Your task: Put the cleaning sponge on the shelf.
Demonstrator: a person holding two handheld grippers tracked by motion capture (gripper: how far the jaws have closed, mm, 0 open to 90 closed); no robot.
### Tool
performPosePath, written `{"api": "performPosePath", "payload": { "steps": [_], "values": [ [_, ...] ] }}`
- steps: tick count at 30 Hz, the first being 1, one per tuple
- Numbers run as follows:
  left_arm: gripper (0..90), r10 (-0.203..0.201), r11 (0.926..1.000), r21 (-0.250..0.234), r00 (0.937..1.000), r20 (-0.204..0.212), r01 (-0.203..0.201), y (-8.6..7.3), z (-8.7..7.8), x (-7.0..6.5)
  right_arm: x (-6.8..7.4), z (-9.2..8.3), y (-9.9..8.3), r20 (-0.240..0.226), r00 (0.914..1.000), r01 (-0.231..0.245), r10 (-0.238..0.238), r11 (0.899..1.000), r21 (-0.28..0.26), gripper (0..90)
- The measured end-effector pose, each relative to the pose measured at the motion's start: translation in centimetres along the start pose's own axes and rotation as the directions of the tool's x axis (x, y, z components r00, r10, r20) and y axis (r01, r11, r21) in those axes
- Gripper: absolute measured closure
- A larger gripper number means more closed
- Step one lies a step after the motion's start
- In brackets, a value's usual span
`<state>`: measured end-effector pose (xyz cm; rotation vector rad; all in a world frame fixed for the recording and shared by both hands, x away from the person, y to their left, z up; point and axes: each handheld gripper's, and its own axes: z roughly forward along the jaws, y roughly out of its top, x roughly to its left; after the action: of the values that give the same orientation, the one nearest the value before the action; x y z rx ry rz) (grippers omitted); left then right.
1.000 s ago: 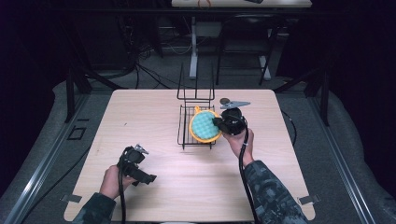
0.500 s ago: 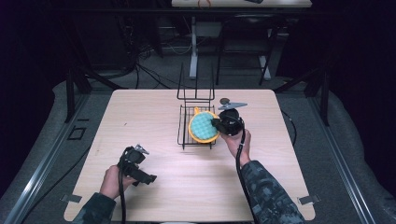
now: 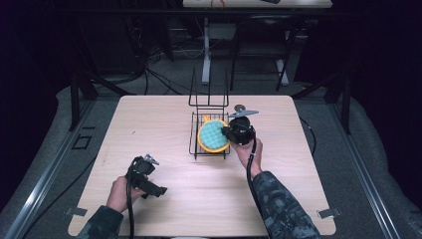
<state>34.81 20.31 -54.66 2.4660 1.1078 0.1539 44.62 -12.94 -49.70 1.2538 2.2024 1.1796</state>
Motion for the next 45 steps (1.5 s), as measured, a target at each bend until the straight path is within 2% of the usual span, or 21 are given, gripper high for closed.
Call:
{"api": "performPosePath", "payload": {
  "steps": [5, 9, 23, 37, 45],
  "values": [
    [0.2, -0.001, 1.0000, 0.000, 1.0000, 0.000, 0.001, 0.0, 0.0, 0.0, 0.0, 0.5, 0.0, 0.002, 1.0000, -0.004, 0.004, 1.000, -0.003, 86.5],
    [0.2, 0.002, 1.0000, 0.004, 1.0000, 0.002, -0.002, 0.0, 0.0, 0.0, 0.1, 0.8, -0.2, -0.001, 0.9997, -0.025, 0.025, 1.000, 0.004, 86.6],
    [0.2, 0.001, 1.0000, 0.000, 1.0000, 0.000, -0.001, 0.0, 0.0, -0.1, 0.3, 2.1, -0.5, 0.017, 0.9992, -0.038, 0.038, 0.999, 0.003, 86.5],
    [0.2, 0.003, 1.0000, 0.004, 1.0000, 0.003, -0.003, 0.0, 0.0, -0.1, 0.3, 3.4, -1.6, 0.050, 0.9936, -0.102, 0.101, 0.995, 0.021, 84.1],
    [0.2, 0.007, 1.0000, 0.007, 1.0000, 0.003, -0.007, 0.0, 0.1, -0.1, 0.2, 3.6, -1.6, 0.056, 0.9924, -0.110, 0.110, 0.994, 0.011, 85.3]
  ]
}}
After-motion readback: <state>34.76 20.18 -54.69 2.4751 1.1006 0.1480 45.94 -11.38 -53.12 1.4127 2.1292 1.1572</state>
